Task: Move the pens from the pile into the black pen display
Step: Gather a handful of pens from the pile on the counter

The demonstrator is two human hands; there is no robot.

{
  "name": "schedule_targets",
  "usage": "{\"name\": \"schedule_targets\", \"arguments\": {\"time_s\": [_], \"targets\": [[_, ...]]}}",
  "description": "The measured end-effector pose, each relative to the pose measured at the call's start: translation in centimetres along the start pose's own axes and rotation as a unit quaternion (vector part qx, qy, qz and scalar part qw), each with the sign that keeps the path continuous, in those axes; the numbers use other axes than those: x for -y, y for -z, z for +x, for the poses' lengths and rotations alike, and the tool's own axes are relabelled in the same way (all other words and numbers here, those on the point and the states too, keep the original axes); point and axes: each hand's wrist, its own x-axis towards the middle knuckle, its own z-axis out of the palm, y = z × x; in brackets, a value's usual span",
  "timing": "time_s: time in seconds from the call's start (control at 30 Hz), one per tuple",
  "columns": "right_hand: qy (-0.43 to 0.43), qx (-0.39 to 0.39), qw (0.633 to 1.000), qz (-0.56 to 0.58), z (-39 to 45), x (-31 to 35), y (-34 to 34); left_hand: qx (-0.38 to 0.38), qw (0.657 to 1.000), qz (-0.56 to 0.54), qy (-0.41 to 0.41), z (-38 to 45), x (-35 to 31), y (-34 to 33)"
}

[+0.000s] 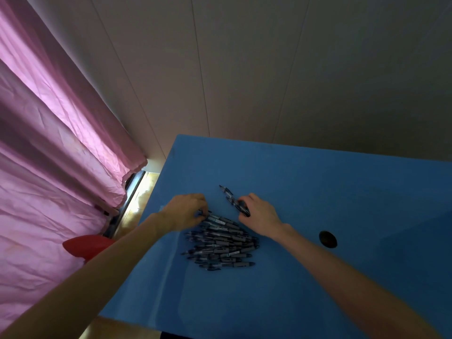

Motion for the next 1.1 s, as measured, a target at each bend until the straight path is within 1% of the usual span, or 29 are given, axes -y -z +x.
{"name": "schedule_targets", "arguments": {"time_s": [0.17, 0.3, 0.4, 0.5, 0.6, 0.7, 0.77, 0.87, 0.93, 1.03, 1.1], "targets": [[0.0, 0.0, 1.0, -0.003, -0.1, 0.0, -0.1, 0.034, 0.999, -0.002, 0.011, 0.0, 0.5, -0.7], [-0.001, 0.002, 1.0, -0.01, -0.1, 0.0, -0.1, 0.047, 0.999, 0.025, -0.007, 0.9, 0.2, -0.8], [-0.002, 0.003, 0.998, -0.058, -0.2, 0.5, 0.3, 0.046, 0.997, 0.055, -0.023, 2.1, -0.5, -0.7], [-0.041, -0.008, 0.992, -0.116, -0.5, 0.2, 1.2, 0.026, 0.998, 0.058, 0.008, 3.5, -1.4, -0.7], [-0.08, -0.017, 0.995, -0.065, -0.9, -1.3, 1.9, -0.002, 0.997, -0.009, 0.077, 4.4, -2.5, -1.1], [-0.082, -0.022, 0.996, 0.002, -1.3, -2.7, 2.2, -0.012, 0.985, -0.096, 0.146, 5.0, -3.5, -1.7], [-0.085, -0.037, 0.995, 0.043, -1.4, -3.3, 2.2, -0.008, 0.982, -0.117, 0.149, 5.2, -3.5, -2.0], [-0.091, -0.064, 0.992, 0.055, -1.2, -3.7, 2.3, 0.0, 0.981, -0.136, 0.138, 5.6, -3.3, -1.8], [-0.091, -0.079, 0.99, 0.067, -0.6, -3.5, 2.8, -0.001, 0.974, -0.171, 0.147, 5.9, -3.6, -1.6], [-0.111, -0.082, 0.988, 0.074, 1.2, -2.7, 3.9, -0.012, 0.96, -0.237, 0.148, 6.2, -4.6, -1.5], [-0.114, -0.063, 0.99, 0.049, 2.5, -2.2, 4.4, -0.022, 0.949, -0.278, 0.145, 6.2, -5.3, -1.5]]}}
